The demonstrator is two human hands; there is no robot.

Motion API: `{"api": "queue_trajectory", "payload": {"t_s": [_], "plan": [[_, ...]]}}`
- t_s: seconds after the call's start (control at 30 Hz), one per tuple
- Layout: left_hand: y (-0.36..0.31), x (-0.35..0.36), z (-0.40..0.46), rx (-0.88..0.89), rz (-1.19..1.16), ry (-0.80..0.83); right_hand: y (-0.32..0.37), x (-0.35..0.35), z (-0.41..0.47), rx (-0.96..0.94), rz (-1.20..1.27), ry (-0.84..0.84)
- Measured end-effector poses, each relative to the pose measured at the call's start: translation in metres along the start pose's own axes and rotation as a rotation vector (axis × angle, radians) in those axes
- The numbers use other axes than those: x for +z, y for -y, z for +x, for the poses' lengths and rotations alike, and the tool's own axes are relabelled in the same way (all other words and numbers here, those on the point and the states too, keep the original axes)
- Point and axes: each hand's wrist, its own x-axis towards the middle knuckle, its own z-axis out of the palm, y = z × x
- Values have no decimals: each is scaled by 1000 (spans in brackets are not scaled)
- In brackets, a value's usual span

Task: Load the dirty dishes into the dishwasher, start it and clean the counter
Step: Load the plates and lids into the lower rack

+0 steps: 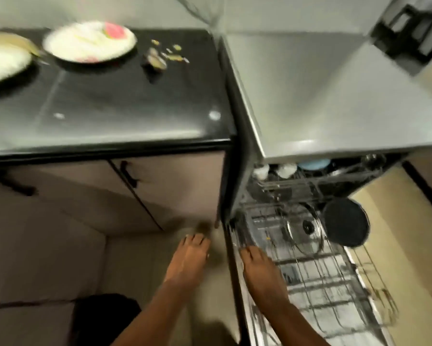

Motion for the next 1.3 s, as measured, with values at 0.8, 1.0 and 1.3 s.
{"api": "queue_trajectory", "payload": {"t_s": [0.8,1.0,1.3], "plan": [[280,-311,-104,-496,20,-583,320,-197,160,-697,22,-415],[334,-320,-65,-598,-7,-539,360,-200,232,-776,45,-430],[382,-357,84,-584,-47,-262,374,-224,377,-619,169,-421]]}}
